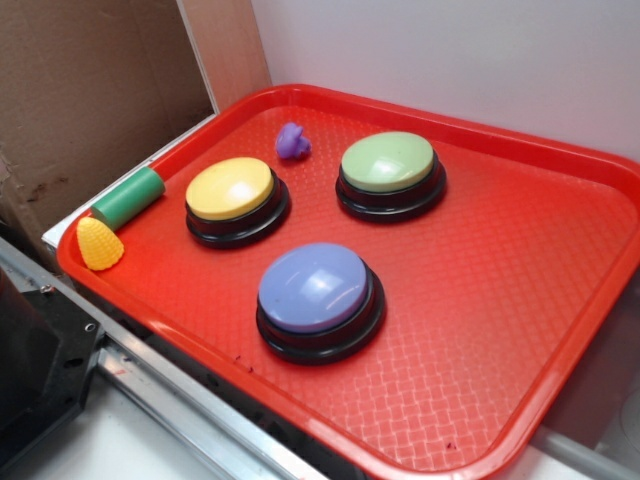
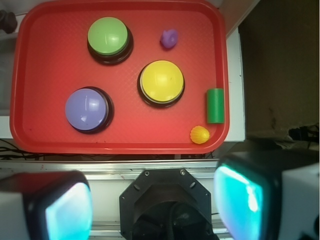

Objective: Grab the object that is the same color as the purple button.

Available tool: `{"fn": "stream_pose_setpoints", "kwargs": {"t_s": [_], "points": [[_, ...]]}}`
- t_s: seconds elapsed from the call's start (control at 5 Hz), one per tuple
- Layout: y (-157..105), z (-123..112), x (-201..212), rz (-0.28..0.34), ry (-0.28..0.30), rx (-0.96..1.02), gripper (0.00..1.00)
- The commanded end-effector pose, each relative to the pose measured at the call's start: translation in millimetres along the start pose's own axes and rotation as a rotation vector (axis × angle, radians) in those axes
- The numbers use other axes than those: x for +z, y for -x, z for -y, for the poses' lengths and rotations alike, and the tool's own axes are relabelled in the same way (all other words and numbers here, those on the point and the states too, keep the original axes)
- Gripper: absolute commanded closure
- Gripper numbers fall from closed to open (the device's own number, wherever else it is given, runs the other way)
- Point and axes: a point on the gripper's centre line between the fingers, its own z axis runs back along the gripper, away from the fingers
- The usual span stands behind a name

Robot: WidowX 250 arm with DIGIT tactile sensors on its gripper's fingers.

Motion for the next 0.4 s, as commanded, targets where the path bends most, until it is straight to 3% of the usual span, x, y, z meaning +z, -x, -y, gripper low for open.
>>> {"fn": "stream_pose_setpoints", "kwargs": {"t_s": [0.0, 0.2], "points": [[0, 0, 0, 0.0, 0.0, 0.0, 0.0], [-15, -7, -13, 0.01, -0.009, 0.052, 0.0]]}}
